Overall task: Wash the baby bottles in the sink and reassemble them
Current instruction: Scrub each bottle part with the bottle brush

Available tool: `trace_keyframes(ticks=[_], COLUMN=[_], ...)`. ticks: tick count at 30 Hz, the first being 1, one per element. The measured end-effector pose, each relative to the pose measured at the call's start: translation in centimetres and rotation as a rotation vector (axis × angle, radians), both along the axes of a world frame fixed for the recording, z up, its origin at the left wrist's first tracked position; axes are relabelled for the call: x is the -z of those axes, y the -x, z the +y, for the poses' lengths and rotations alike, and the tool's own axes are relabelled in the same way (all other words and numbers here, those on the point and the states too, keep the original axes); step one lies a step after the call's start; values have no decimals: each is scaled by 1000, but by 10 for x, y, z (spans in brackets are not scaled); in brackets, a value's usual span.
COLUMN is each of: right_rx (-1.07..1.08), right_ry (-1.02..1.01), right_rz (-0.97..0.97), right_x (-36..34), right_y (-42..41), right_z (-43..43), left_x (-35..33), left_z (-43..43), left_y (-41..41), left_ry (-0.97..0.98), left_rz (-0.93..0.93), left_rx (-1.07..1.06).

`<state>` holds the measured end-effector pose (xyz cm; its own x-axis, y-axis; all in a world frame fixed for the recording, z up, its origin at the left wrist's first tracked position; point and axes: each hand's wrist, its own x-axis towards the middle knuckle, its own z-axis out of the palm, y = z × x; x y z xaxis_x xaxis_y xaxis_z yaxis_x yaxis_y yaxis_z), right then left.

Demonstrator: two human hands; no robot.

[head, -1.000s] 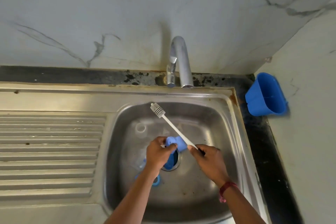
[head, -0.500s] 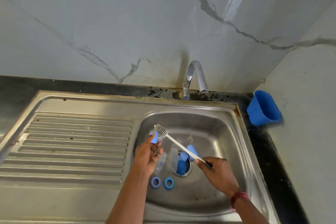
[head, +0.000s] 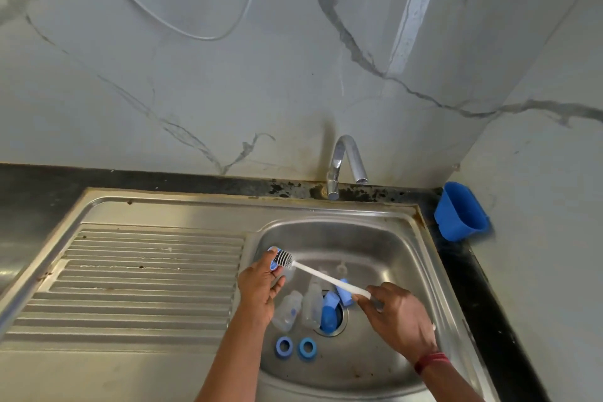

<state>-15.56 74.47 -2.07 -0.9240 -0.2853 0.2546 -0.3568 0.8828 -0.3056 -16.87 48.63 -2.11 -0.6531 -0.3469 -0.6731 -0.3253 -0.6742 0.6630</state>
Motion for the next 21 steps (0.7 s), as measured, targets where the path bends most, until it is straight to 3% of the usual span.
trace_keyframes(ticks=[10, 16, 21], right_rx=[-84, -141, -162], right_ry=[46, 11, -30], right_rz=[4, 95, 47], right_x=[8, 6, 10], right_y=[19, 29, 38], right_z=[1, 4, 1], left_x=[-13, -9, -7], left_z=[2, -2, -1], left_y=[-4, -6, -4], left_ry=[-22, 1, 36], left_rz=[29, 24, 25], left_rx=[-145, -108, -129])
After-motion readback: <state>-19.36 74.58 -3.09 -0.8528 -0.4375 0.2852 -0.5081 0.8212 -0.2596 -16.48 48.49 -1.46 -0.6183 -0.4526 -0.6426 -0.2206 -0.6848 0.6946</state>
